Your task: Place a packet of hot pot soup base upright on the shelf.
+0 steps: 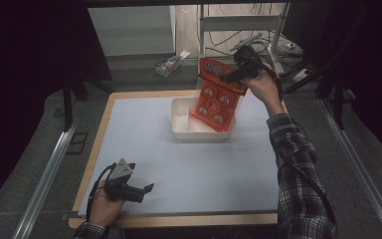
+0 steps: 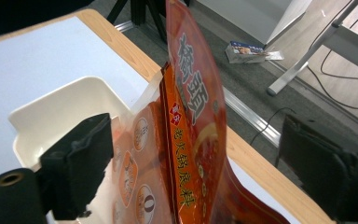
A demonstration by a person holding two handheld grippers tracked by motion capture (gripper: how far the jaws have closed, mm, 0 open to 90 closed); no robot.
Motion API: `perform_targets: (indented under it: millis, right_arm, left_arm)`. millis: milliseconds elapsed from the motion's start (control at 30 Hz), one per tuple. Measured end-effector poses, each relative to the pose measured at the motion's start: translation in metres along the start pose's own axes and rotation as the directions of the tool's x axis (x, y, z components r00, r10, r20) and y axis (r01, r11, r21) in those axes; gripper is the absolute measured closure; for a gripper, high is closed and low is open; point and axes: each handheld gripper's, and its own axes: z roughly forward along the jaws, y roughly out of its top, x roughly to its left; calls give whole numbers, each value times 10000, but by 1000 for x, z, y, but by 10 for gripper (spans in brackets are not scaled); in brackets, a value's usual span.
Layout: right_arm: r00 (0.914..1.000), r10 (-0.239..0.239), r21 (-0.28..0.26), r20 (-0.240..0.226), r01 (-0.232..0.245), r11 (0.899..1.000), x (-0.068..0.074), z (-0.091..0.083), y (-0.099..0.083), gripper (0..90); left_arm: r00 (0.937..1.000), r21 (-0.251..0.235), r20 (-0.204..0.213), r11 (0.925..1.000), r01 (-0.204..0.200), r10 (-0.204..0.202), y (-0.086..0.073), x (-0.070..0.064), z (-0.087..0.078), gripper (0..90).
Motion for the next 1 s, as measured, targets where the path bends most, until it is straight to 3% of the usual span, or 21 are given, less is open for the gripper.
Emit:
perform_targets:
  millis: [267,367,633,1000]
  right_arm:
    - [9999,94,-250,56,-93,9996,-3,-16,-6,36]
    - [9993,344,-246,-175,-349,9991,-3,-23,-11,9]
    - [9996,270,-387,-44,-272,9989,1,-35,-20,0]
    - [9963,803,-783,-312,-826,9935,12,-47,-39,0]
  left_arm:
    - [9992,-221,-201,9991,-352,347,-2,3,-1,0]
    - [9993,-480,-160,9983,-343,335,-2,4,-1,0]
    - [9991,-404,-74,9983,-416,413,-2,4,-1,0]
    - [9981,-233,-317,9983,-537,530,0,1,-2,0]
